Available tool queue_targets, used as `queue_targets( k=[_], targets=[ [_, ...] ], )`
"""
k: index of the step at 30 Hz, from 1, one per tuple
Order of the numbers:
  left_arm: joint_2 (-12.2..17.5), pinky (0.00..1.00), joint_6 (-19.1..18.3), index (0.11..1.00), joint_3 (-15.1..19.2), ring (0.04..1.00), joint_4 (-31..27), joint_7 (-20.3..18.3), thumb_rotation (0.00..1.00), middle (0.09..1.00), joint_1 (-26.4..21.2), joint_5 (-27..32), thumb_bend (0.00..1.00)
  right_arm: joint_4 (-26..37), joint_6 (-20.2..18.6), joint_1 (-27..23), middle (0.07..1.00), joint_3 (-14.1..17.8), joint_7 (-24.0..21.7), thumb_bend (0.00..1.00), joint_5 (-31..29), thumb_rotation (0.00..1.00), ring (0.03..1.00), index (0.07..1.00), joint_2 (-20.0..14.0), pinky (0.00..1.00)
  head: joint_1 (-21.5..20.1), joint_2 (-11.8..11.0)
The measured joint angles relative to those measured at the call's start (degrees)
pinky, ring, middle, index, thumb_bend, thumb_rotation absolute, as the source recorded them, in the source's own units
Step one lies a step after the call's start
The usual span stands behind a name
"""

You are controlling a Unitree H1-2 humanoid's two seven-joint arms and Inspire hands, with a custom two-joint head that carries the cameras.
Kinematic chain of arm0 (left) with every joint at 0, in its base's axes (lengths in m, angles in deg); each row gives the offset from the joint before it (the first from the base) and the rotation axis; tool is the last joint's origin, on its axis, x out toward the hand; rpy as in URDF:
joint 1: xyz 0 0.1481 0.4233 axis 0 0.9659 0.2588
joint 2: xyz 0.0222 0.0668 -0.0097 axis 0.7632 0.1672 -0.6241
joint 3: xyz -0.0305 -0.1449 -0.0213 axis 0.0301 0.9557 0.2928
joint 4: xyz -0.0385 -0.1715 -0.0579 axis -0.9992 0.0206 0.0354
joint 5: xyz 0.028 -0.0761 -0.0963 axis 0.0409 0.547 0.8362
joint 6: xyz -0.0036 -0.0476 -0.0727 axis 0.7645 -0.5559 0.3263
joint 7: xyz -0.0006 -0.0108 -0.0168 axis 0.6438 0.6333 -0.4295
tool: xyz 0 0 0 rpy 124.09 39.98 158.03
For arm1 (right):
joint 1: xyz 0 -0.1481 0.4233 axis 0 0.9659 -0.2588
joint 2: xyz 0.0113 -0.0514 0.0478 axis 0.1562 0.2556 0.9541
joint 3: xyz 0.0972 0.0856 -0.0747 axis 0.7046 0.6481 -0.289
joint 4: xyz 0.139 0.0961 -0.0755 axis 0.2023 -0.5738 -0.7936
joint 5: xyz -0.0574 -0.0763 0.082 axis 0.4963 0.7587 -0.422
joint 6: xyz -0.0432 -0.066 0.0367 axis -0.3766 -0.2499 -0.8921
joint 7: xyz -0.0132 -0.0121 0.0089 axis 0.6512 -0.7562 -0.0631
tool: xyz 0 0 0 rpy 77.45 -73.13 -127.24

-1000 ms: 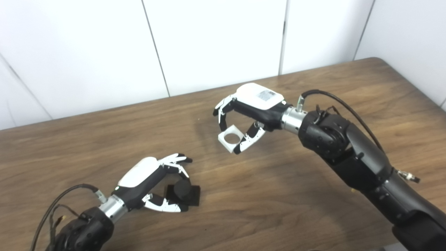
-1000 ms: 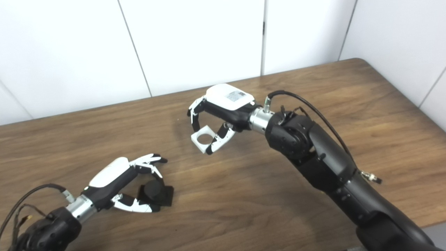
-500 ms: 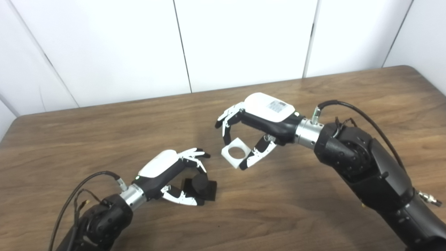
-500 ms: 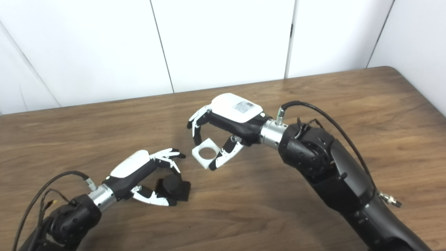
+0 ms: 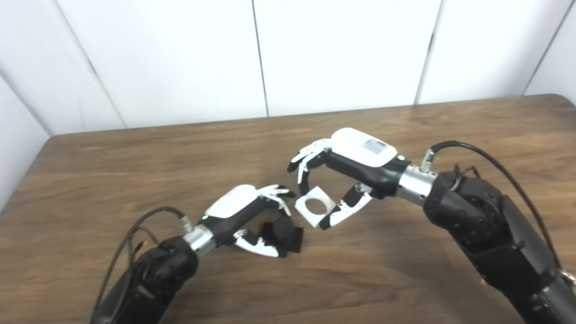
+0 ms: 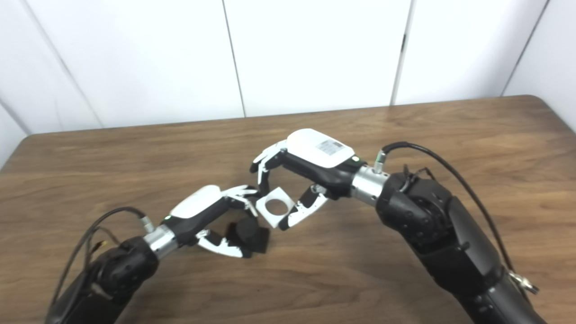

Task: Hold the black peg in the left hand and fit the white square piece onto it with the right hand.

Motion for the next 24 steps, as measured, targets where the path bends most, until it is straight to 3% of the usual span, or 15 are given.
queue_targets(
  k=[24],
  targets=[
    [-0.94, 0.92, -2.19, 0.491, -0.87, 0.966, -0.18, 0.09, 0.07, 0.906, -0.36, -0.03, 0.52, -6.47, 1.49, 0.52, 0.76, -0.73, 1.66, 0.52, 0.23, 0.14, 0.806, 0.482, 4.1, 0.83, 2.73, 0.53]
  ],
)
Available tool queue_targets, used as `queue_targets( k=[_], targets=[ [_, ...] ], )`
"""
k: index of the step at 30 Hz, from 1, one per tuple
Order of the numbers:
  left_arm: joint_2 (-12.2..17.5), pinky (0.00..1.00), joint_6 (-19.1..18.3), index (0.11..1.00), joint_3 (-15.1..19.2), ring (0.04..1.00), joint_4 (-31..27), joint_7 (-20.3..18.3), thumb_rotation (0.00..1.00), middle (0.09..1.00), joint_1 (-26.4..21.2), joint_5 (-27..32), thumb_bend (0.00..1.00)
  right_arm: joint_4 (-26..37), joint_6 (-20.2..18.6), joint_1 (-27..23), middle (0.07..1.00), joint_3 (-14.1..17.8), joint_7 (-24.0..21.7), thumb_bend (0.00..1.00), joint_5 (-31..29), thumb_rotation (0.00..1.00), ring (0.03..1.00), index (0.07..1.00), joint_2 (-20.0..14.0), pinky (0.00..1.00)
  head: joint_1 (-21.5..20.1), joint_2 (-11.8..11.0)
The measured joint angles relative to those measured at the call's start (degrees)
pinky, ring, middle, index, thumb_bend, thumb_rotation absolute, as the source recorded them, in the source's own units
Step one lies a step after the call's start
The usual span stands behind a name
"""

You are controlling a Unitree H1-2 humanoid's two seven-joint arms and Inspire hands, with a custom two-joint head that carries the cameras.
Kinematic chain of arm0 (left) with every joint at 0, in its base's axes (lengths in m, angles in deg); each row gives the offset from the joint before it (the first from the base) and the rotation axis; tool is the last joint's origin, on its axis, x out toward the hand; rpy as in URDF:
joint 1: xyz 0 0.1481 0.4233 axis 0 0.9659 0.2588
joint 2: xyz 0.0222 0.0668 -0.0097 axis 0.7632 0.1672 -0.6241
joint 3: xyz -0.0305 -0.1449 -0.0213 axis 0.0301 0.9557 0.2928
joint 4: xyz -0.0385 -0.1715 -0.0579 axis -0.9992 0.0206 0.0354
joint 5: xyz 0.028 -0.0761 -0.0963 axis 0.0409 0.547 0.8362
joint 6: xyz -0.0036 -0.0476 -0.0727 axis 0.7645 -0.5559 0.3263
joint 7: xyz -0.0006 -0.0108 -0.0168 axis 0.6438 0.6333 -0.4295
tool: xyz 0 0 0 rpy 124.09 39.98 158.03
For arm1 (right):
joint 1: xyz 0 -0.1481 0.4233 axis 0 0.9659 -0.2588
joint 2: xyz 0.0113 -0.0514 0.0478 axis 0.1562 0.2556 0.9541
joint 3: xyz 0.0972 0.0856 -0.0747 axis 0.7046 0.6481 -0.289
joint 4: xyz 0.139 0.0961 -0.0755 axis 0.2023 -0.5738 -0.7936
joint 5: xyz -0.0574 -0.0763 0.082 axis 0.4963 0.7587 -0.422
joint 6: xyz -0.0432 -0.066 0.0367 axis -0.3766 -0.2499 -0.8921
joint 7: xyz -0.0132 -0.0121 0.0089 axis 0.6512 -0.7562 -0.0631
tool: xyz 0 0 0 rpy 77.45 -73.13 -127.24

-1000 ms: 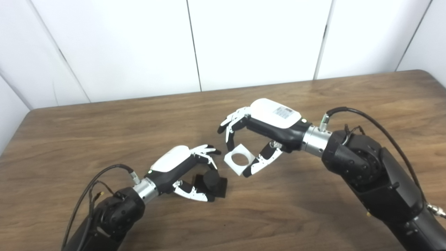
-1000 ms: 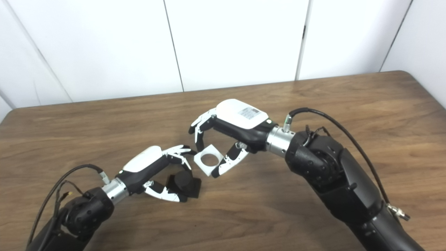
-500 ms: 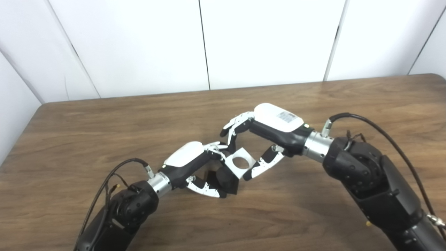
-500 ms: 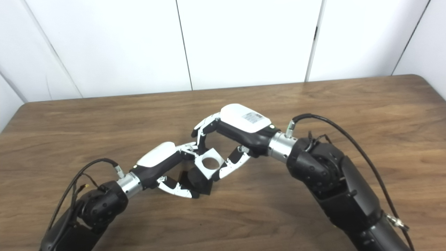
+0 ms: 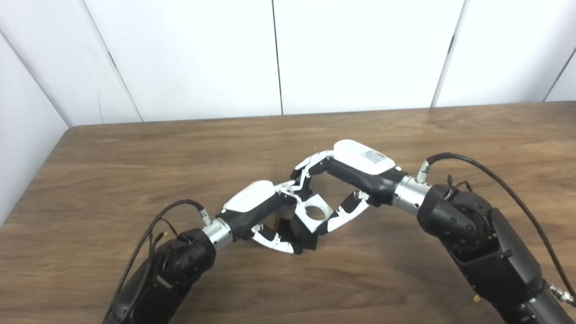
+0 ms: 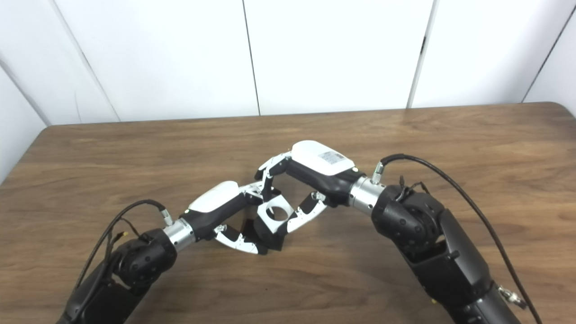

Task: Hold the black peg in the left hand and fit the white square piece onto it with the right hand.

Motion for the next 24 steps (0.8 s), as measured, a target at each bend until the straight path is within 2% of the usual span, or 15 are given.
queue_targets(
  k=[19, 24],
  targets=[
    [-0.4, 0.92, -1.06, 0.492, -0.66, 0.973, -0.09, 0.03, 0.07, 0.905, -0.42, -0.01, 0.52, -1.48, 0.25, 1.02, 0.771, -0.8, 0.11, 0.52, 0.16, 0.14, 0.815, 0.483, 2.01, 0.82, 1.49, 0.79],
    [-0.4, 0.92, -2.37, 0.492, -0.96, 0.971, -0.85, -0.05, 0.07, 0.898, -0.4, -0.1, 0.52, -2.24, 0.36, 1.19, 0.773, -1.08, 0.18, 0.52, 0.69, 0.14, 0.813, 0.483, 2.84, 0.82, 2.02, 1.23]
  ],
)
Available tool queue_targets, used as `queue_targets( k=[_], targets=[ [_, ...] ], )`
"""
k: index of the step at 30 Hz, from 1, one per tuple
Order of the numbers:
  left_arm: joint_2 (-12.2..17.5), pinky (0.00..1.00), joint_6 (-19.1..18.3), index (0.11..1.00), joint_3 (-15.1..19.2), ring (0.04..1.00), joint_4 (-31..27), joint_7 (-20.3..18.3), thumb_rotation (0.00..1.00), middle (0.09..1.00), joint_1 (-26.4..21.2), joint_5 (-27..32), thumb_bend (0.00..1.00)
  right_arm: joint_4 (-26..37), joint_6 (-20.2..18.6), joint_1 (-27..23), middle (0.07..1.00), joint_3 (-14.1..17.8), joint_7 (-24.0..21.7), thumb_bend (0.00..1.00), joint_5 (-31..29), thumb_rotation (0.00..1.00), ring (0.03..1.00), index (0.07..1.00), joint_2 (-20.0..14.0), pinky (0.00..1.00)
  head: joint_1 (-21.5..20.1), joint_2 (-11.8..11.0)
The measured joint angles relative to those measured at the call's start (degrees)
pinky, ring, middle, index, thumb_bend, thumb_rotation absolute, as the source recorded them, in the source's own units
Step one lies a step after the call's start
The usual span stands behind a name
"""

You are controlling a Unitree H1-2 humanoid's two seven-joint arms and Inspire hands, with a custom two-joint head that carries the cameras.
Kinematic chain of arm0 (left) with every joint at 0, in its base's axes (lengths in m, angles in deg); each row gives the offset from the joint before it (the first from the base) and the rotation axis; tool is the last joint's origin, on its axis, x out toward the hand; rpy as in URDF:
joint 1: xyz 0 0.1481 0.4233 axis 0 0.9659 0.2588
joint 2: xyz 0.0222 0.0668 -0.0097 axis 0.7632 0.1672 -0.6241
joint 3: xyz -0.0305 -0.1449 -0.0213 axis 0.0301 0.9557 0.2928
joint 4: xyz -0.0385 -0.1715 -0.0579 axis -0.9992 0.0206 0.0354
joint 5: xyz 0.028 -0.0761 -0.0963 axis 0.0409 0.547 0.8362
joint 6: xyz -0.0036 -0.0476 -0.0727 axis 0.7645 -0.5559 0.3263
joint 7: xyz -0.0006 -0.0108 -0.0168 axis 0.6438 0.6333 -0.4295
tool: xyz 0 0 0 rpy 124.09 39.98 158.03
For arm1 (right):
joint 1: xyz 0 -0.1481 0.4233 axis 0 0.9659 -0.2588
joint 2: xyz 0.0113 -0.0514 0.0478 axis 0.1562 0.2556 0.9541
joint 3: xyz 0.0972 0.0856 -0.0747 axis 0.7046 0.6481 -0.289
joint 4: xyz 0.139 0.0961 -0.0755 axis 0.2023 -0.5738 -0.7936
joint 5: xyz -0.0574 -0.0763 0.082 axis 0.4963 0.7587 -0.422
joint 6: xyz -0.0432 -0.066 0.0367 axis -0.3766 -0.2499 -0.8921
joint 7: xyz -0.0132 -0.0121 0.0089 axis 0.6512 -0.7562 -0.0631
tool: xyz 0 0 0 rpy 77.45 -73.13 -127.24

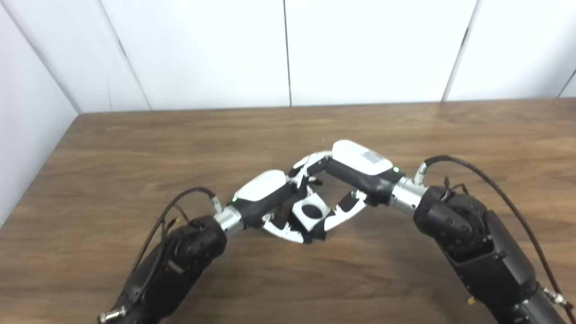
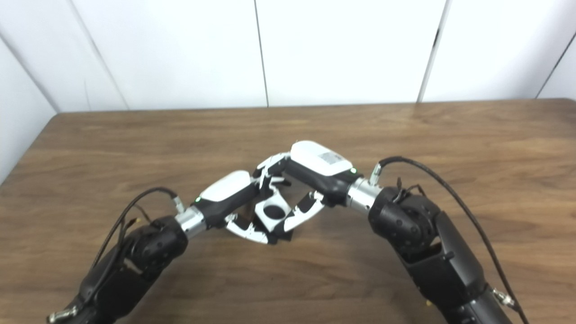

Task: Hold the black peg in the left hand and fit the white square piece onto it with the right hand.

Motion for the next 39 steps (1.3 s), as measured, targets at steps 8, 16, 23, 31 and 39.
queue_targets(
  k=[8, 16, 23, 31, 39],
  targets=[
    [0.0, 0.91, -1.5, 0.492, -0.35, 0.968, -1.07, -0.07, 0.07, 0.895, 0.13, -0.43, 0.52, -4.49, 1.58, 0.69, 0.767, -0.29, 2.68, 0.52, -0.11, 0.14, 0.807, 0.483, 0.69, 0.81, 0.18, 0.53],
    [0.0, 0.91, -1.95, 0.491, -0.44, 0.965, -1.63, -0.07, 0.07, 0.891, 0.24, -0.8, 0.52, -5.83, 2.52, 0.82, 0.767, -0.47, 3.81, 0.52, 0.24, 0.14, 0.806, 0.483, 0.87, 0.8, 0.0, 0.7],
    [0.0, 0.91, -1.94, 0.491, -0.4, 0.963, -1.61, -0.04, 0.07, 0.89, 0.31, -0.8, 0.52, -6.03, 2.65, 0.81, 0.773, -0.47, 3.88, 0.52, 0.24, 0.14, 0.81, 0.483, 0.81, 0.79, -0.44, 0.71],
    [0.0, 0.93, -2.04, 0.491, -0.39, 0.97, -1.59, -0.05, 0.07, 0.905, 0.31, -0.79, 0.52, -5.59, 1.26, 0.8, 0.867, -0.48, 2.21, 0.83, 0.18, 0.27, 0.842, 0.771, 0.02, 0.77, -0.79, 0.62],
    [-0.01, 0.92, -2.02, 0.491, -0.37, 0.965, -1.59, -0.06, 0.07, 0.905, 0.3, -0.79, 0.52, -5.14, -2.02, 0.83, 0.886, -0.67, -1.04, 0.93, 0.57, 0.32, 0.855, 0.809, -1.78, 0.79, -0.96, 0.62]
  ],
)
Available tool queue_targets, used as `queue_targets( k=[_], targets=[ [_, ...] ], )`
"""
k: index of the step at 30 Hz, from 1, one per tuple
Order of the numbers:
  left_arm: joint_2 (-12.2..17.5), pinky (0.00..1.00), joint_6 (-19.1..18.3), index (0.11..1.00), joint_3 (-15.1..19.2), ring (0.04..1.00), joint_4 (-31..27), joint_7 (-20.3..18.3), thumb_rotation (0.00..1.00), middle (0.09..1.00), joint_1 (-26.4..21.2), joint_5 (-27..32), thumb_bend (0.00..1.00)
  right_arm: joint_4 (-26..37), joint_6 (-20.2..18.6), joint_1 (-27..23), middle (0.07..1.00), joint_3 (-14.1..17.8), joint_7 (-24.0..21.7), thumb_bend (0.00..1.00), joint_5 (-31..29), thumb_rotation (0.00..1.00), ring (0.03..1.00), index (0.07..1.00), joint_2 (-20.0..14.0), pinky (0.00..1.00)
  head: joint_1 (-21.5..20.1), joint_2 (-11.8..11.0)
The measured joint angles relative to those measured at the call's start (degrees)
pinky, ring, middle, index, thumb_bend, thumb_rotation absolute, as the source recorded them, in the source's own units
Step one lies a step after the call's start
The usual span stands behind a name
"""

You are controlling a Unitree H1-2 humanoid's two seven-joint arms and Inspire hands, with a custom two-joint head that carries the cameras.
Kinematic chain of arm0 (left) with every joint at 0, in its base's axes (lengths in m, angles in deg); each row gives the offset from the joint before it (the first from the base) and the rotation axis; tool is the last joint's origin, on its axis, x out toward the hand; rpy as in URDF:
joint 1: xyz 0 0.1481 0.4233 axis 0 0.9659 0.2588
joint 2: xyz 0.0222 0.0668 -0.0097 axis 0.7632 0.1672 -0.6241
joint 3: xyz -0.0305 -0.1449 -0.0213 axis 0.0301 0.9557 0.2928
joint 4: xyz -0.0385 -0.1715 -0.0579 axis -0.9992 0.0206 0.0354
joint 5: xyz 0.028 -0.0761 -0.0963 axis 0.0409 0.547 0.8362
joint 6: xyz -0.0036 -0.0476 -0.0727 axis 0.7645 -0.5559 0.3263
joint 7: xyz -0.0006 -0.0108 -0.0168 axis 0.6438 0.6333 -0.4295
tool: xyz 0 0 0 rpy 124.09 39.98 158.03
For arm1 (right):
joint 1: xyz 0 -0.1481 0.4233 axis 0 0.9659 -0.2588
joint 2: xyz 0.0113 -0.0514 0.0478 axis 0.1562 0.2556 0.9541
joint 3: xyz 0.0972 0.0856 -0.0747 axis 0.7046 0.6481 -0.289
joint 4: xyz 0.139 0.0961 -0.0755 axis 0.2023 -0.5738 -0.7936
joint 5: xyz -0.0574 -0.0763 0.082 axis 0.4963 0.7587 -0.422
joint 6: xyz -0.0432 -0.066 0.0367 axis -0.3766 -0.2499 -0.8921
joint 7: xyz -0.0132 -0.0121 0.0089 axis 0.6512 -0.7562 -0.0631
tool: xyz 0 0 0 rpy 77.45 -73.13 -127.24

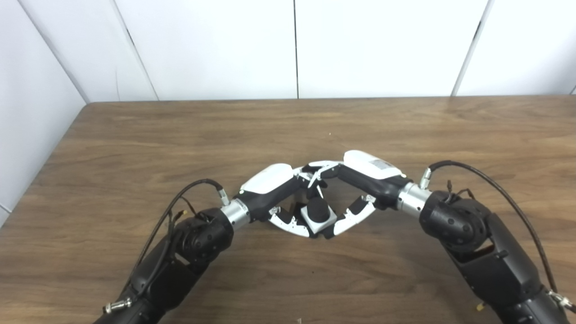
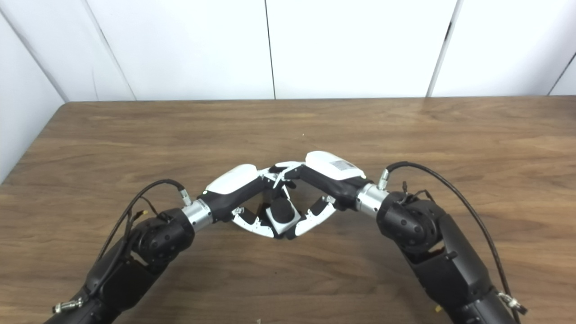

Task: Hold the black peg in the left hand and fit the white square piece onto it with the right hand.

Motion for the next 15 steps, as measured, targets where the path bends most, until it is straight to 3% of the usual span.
queue_targets(
  k=[15],
  targets=[
    [0.0, 0.93, 0.01, 0.491, 0.0, 0.967, 0.0, -0.01, 0.07, 0.907, -0.01, 0.0, 0.52, 0.7, -1.77, -1.42, 0.889, 1.46, -1.74, 0.94, -0.73, 0.32, 0.862, 0.816, -1.33, 0.76, -1.49, -0.09]
  ],
)
